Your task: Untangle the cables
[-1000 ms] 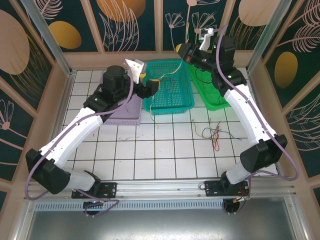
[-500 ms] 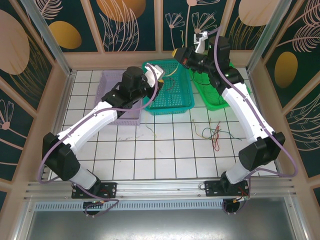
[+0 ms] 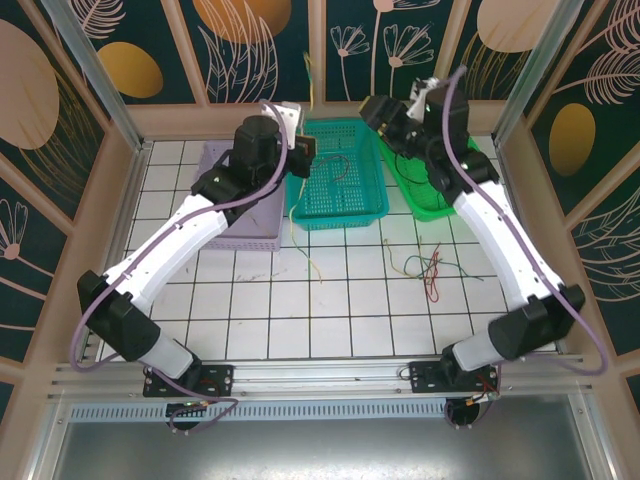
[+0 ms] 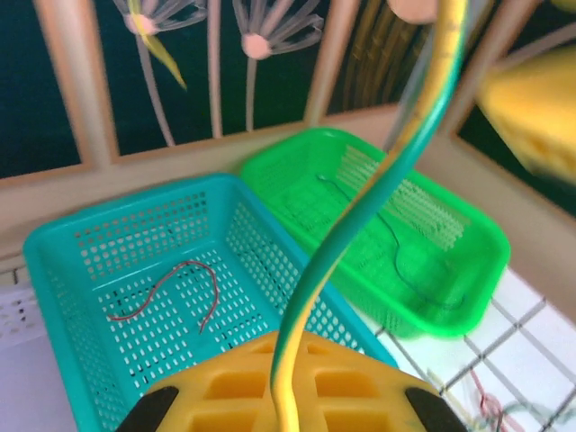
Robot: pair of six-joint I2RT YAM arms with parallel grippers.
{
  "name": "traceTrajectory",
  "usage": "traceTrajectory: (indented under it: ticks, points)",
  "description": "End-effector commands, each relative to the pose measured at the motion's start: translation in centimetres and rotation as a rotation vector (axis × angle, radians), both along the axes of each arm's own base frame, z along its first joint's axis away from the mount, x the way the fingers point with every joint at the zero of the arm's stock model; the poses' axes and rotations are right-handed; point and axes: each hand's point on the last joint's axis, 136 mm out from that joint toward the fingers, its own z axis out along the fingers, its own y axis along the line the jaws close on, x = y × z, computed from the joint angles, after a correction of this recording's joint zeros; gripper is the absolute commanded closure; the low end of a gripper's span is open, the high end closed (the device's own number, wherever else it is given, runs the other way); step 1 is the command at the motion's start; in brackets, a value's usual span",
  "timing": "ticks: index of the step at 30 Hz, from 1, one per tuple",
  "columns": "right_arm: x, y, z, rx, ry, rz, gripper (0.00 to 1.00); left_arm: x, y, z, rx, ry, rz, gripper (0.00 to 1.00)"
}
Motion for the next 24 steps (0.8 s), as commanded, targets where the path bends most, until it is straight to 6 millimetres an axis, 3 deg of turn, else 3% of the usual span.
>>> traceTrajectory:
  ticks: [1, 3, 5, 10, 17, 24]
  points:
    - [-2.7, -1.7, 0.8, 0.143, 0.023, -0.122, 0.43, 2.4, 2.8, -1.7, -0.056, 0.149, 0.248, 1.00]
    - [-4.5, -0.8, -0.5, 0.222, 0.081, -0.130, 0.45, 3.4, 3.8, -2.2, -0.054, 0.205, 0.340, 1.00]
    - [-6.0, 1.3, -1.7, 0.269, 0.133, -0.090, 0.45, 4.8, 4.4, -3.7, -0.027, 0.262, 0.414, 1.00]
    - [-8.6, 7.1, -5.0, 0.180, 0.209, 0.029, 0.43, 6.3, 6.1, -5.0, -0.004, 0.332, 0.511, 1.00]
    - [-10.6, 11.7, -7.9, 0.107, 0.315, 0.157, 0.39, 8.8, 12.6, -7.8, -0.012, 0.407, 0.691, 1.00]
    - [-10.3, 14.2, -13.2, 0.439, 0.655, 0.049, 0.32, 9.5, 12.7, -8.6, -0.101, 0.434, 0.718, 1.00]
